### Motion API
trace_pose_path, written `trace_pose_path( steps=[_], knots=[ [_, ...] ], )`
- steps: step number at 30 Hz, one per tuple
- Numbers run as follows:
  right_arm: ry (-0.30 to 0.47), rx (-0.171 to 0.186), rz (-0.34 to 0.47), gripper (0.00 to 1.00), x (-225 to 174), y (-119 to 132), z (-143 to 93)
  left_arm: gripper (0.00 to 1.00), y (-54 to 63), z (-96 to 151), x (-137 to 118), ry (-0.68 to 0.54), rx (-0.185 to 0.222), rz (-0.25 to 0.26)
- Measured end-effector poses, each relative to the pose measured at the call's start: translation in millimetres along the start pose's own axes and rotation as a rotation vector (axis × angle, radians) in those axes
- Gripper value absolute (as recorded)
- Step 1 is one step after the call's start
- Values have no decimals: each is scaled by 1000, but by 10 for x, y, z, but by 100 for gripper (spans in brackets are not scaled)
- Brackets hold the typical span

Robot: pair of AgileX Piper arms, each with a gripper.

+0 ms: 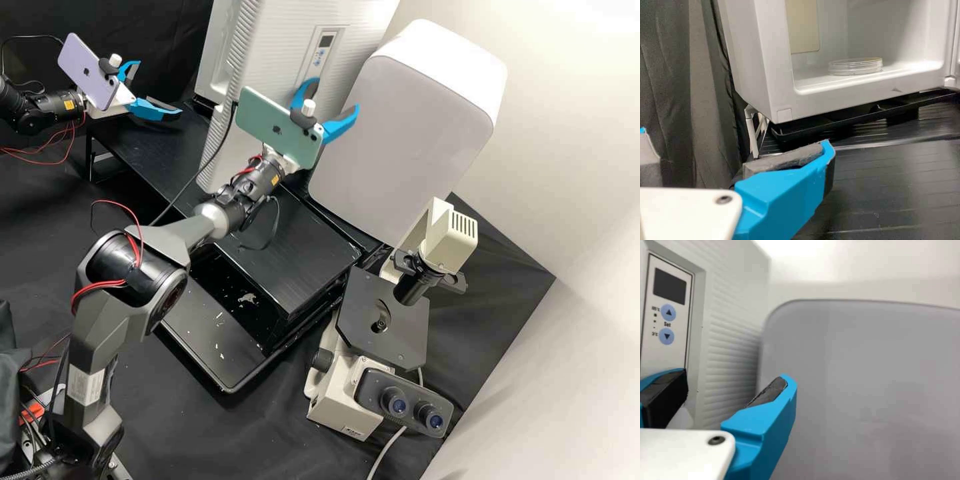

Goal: Close the incubator door

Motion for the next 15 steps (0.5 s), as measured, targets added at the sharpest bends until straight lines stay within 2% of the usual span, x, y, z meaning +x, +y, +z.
trace_pose_path(
  steps=[8, 15],
  knots=[
    [44, -5, -36, 0, 185, -49, -207, 100, 0, 0, 0, 0, 0, 0],
    [53, -8, -28, 0, 348, -32, -241, 100, 0, 0, 0, 0, 0, 0]
  ],
)
